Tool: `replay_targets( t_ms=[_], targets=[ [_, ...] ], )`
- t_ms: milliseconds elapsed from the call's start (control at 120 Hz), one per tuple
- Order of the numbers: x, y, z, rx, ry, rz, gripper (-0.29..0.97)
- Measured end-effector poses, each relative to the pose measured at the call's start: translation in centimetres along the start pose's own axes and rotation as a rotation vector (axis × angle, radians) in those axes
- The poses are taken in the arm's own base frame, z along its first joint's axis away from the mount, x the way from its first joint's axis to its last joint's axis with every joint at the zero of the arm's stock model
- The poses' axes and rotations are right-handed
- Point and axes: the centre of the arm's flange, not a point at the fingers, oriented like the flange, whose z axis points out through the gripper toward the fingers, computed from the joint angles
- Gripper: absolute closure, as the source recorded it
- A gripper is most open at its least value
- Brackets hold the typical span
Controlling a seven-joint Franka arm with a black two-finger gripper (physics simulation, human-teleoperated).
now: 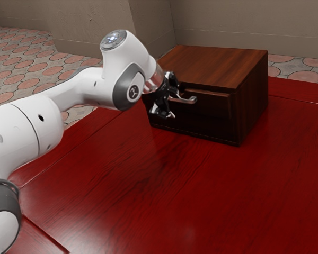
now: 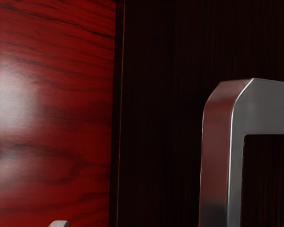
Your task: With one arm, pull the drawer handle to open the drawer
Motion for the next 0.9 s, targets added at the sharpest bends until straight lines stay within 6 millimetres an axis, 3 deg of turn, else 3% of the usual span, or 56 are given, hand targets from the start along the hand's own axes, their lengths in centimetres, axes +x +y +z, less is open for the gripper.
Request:
replay_targets(
  t_ms=[175,300,533,900],
  targets=[
    [0.3,-1.0,-1.6,0.01,0.001,-0.007,0.59],
    [0.4,-1.6,-2.4,0.015,-0.002,-0.014,0.69],
    [0.3,-4.4,-3.9,0.046,-0.012,-0.027,0.76],
    [0.5,-8.7,-7.0,0.052,-0.02,-0.041,0.76]
  ],
)
